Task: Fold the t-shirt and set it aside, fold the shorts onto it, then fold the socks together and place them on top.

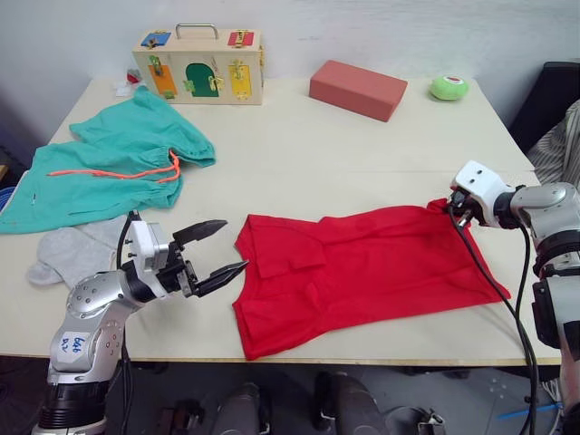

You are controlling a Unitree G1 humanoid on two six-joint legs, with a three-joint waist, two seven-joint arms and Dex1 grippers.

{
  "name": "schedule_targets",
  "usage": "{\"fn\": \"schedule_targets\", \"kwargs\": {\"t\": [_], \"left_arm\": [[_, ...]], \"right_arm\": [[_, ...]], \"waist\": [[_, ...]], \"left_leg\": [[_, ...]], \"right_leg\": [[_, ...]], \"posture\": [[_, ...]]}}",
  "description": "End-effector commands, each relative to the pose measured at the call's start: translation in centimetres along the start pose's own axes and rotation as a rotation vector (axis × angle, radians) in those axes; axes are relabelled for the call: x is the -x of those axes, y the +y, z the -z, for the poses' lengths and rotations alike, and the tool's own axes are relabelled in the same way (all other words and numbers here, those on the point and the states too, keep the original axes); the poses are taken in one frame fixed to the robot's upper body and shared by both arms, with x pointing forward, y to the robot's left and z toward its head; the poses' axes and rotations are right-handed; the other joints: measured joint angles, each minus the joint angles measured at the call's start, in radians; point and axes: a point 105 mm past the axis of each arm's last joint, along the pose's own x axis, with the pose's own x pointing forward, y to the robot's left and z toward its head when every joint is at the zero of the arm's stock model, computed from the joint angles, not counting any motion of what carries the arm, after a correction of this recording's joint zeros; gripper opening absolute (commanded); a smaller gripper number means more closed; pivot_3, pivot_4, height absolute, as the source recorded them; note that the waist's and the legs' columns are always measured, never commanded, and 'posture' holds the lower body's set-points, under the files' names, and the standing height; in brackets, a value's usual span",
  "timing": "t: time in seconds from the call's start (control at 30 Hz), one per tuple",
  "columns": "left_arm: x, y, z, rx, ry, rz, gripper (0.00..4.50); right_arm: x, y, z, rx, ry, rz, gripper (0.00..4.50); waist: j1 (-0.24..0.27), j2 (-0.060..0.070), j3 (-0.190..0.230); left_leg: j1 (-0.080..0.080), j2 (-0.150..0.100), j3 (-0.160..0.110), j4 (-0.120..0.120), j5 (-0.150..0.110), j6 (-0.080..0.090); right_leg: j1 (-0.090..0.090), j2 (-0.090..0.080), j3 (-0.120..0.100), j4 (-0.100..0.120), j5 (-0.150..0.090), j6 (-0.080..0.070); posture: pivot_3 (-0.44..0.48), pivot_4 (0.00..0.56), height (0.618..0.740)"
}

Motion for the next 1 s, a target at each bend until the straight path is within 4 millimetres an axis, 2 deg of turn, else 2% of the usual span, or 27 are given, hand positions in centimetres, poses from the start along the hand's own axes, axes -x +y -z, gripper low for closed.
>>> {"fn": "schedule_targets", "kwargs": {"t": [0.03, 0.1, 0.2, 0.3, 0.43, 0.6, 0.7, 0.83, 0.93, 1.0], "left_arm": [[-0.4, 0.0, -0.3, -0.006, -0.005, 0.030, 4.50], [-0.5, 0.3, -0.2, 0.027, -0.002, 0.036, 4.50], [-0.9, 0.9, 0.2, 0.057, 0.034, 0.033, 4.50], [-1.4, 1.9, 0.9, 0.074, 0.109, 0.013, 4.50], [-2.0, 3.6, 1.3, 0.101, 0.156, -0.026, 4.50], [-3.5, 6.0, 1.9, 0.067, 0.225, 0.018, 4.50], [-5.2, 7.0, 2.6, 0.041, 0.295, 0.091, 4.50], [-7.3, 7.9, 3.1, 0.017, 0.333, 0.153, 4.50], [-9.3, 8.7, 3.5, 0.022, 0.341, 0.158, 4.50], [-10.4, 8.5, 4.2, 0.030, 0.382, 0.194, 4.50]], "right_arm": [[2.5, -1.1, 0.4, -0.101, -0.012, -0.035, 0.41], [3.1, -1.6, 0.7, -0.089, -0.011, -0.007, 0.91], [4.4, -2.5, 1.4, -0.101, 0.007, 0.032, 1.99], [6.2, -2.9, 2.4, -0.187, 0.010, 0.020, 3.06], [7.9, -2.2, 3.2, -0.364, -0.020, -0.072, 4.46], [10.9, 0.5, 4.6, -0.629, -0.062, -0.157, 4.46], [12.6, 3.3, 4.5, -0.831, -0.108, -0.166, 4.46], [14.8, 7.5, 6.1, -1.015, -0.057, -0.119, 4.46], [15.4, 10.5, 7.9, -1.075, -0.020, -0.093, 4.46], [15.2, 12.3, 8.8, -1.097, -0.021, -0.076, 4.46]], "waist": [[0.001, 0.000, 0.000], [0.001, 0.000, 0.000], [-0.001, 0.000, 0.000], [0.000, 0.001, 0.001], [0.001, 0.001, 0.001], [0.017, 0.002, 0.001], [0.031, 0.002, 0.001], [0.041, 0.001, 0.001], [0.049, -0.001, 0.000], [0.052, -0.003, 0.001]], "left_leg": [[0.000, 0.000, 0.000, 0.000, 0.000, 0.000], [0.000, 0.000, 0.000, 0.000, 0.000, 0.000], [0.000, 0.000, 0.000, 0.000, 0.000, 0.000], [0.000, 0.000, 0.000, 0.000, 0.000, 0.000], [0.000, 0.000, 0.000, 0.000, 0.000, 0.000], [0.000, 0.000, -0.001, 0.000, 0.000, 0.000], [-0.001, 0.000, -0.002, 0.000, 0.000, 0.000], [-0.001, -0.001, -0.003, 0.001, 0.000, 0.000], [-0.002, -0.001, -0.004, 0.000, -0.002, 0.001], [-0.003, -0.001, -0.004, 0.000, -0.002, 0.001]], "right_leg": [[0.000, 0.000, 0.000, 0.000, 0.000, 0.000], [0.000, 0.000, 0.000, 0.000, 0.000, 0.000], [0.000, 0.000, 0.000, 0.000, 0.000, 0.000], [0.000, 0.000, 0.000, 0.000, 0.000, 0.000], [0.000, 0.000, 0.000, 0.000, 0.000, 0.000], [0.000, 0.000, -0.001, 0.000, 0.000, 0.000], [0.000, 0.000, -0.002, 0.001, 0.000, 0.000], [0.000, 0.000, -0.003, 0.000, 0.000, 0.000], [0.000, -0.001, -0.003, -0.002, 0.000, 0.000], [0.000, 0.000, -0.004, -0.003, 0.000, 0.000]], "posture": [[0.000, 0.150, 0.740], [0.000, 0.150, 0.740], [0.000, 0.150, 0.740], [0.000, 0.150, 0.740], [0.000, 0.150, 0.740], [0.000, 0.150, 0.740], [0.000, 0.150, 0.740], [0.000, 0.150, 0.740], [0.000, 0.150, 0.740], [0.000, 0.150, 0.740]]}}
